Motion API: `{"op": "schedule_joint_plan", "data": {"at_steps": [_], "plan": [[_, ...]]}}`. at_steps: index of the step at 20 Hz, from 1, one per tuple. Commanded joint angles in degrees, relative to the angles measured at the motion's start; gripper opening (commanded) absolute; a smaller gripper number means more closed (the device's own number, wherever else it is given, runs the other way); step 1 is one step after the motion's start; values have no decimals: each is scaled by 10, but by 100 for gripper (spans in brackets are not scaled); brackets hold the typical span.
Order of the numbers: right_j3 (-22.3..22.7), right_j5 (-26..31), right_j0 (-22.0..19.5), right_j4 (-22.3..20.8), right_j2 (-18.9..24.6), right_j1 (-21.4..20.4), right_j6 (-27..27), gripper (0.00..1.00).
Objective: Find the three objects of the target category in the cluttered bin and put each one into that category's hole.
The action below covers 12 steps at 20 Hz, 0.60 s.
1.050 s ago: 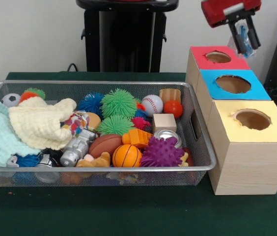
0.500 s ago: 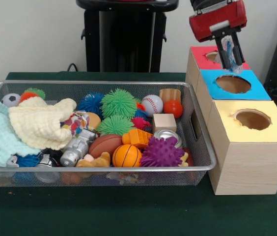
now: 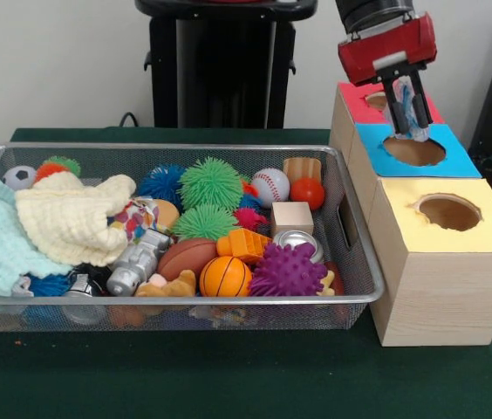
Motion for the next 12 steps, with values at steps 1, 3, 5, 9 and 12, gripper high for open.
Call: {"op": "schedule_joint_plan", "data": {"at_steps": [1,3,5,9,12], "plan": [[-42,-50,10,-14,-27,35,101,0],[-43,-51,11,-15,-28,38,102,0],[-44,-55,12,-16,-29,44,102,0],[-44,-51,11,-18,-28,47,102,0],[-45,-51,11,-20,-27,50,102,0]]}}
